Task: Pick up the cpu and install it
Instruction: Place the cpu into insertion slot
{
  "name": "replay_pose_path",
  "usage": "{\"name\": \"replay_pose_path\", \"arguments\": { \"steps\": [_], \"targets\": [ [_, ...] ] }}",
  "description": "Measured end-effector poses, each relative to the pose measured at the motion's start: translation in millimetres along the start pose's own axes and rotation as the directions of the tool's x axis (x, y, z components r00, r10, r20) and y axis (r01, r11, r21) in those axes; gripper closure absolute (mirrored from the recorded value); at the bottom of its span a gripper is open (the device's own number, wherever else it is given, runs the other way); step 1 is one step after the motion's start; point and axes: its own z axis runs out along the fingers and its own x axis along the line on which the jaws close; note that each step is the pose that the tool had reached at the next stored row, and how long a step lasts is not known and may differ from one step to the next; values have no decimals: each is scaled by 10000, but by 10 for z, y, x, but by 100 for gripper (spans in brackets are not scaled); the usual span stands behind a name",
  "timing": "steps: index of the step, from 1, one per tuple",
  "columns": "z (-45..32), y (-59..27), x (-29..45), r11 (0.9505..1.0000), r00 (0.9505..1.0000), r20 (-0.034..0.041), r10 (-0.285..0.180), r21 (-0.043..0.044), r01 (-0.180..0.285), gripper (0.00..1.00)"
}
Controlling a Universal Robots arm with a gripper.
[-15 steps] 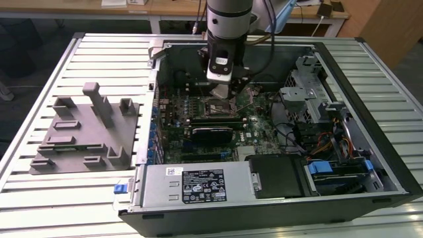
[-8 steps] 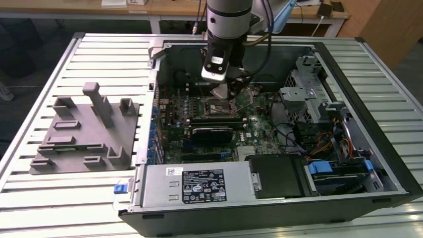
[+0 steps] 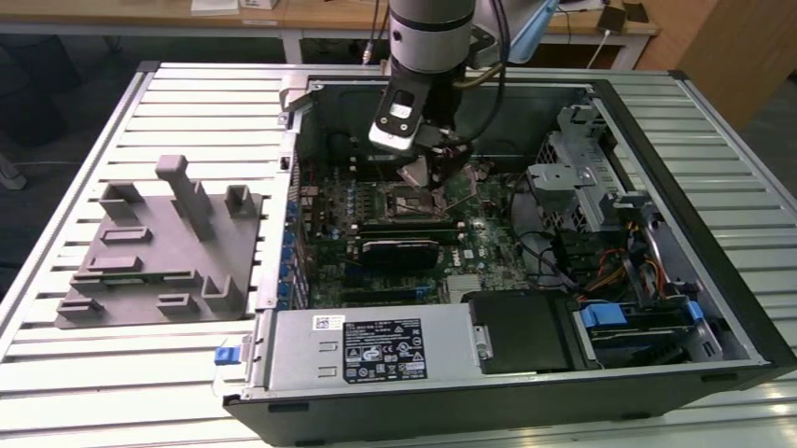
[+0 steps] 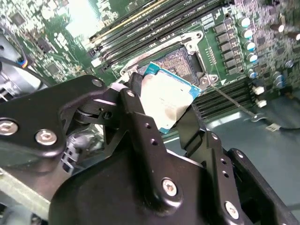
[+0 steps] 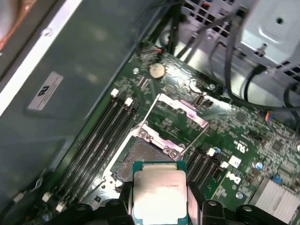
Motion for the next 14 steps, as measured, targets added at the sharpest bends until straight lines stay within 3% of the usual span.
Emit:
{"name": "replay_pose_path", "arguments": {
  "steps": [4,7,10,14],
  "targets": [
    [0,0,0,9976,9975,59,697,-11,-697,45],
    [1,0,0,9923,9922,104,1242,-22,-1242,45],
    [2,0,0,9841,9840,148,1775,-36,-1774,45],
    [3,0,0,9689,9687,206,2474,-57,-2473,45]
  ]
}}
